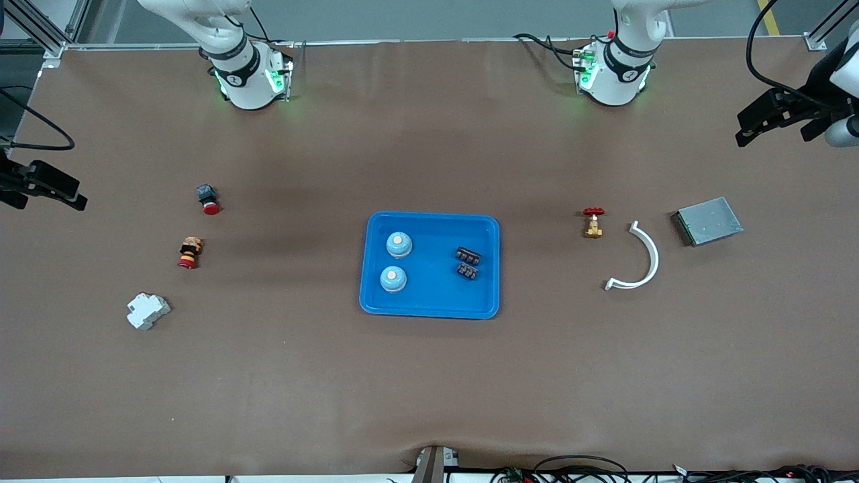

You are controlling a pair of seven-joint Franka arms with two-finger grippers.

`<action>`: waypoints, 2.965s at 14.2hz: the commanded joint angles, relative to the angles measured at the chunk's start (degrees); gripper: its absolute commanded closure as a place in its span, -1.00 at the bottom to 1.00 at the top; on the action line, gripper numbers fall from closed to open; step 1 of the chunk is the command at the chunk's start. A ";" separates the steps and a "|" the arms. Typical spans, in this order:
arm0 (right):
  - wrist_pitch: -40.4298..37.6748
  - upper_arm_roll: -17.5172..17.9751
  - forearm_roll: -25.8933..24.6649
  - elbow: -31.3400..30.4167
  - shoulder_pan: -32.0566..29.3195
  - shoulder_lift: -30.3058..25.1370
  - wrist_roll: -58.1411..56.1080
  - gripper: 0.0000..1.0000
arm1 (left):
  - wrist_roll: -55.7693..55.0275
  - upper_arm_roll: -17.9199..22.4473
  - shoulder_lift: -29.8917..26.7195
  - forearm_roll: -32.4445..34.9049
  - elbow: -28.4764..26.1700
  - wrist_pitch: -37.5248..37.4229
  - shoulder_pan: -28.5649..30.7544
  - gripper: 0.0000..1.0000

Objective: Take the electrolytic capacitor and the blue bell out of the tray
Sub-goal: 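Move the right gripper toward a bell while the left gripper approaches the tray, then grasp a blue bell with the right gripper while the left gripper lowers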

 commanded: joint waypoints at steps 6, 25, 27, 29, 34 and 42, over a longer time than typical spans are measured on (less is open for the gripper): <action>0.08 0.29 -0.42 -0.58 -0.72 -0.68 -0.91 -1.00 | 0.18 -0.53 0.82 0.79 0.22 0.64 0.14 -1.00; 18.09 0.64 2.21 -11.65 26.60 7.39 41.96 -1.00 | -39.17 -8.18 22.87 2.18 -6.02 30.86 -10.49 -1.00; 20.02 0.64 2.21 -11.74 29.76 10.29 46.44 -1.00 | -44.88 -8.27 25.16 5.43 -5.75 32.54 -12.42 -1.00; 23.88 0.64 2.21 -12.35 33.10 12.75 51.27 -1.00 | -50.51 -8.18 26.92 7.54 -5.31 32.80 -14.53 -1.00; 37.50 0.64 2.12 -19.37 38.73 16.27 57.26 -1.00 | -56.42 -8.18 29.55 9.22 -5.23 34.74 -17.35 -1.00; 53.08 0.11 0.55 -20.00 45.33 29.46 64.48 -1.00 | -57.92 -8.18 31.32 11.42 -4.96 36.59 -18.06 -0.97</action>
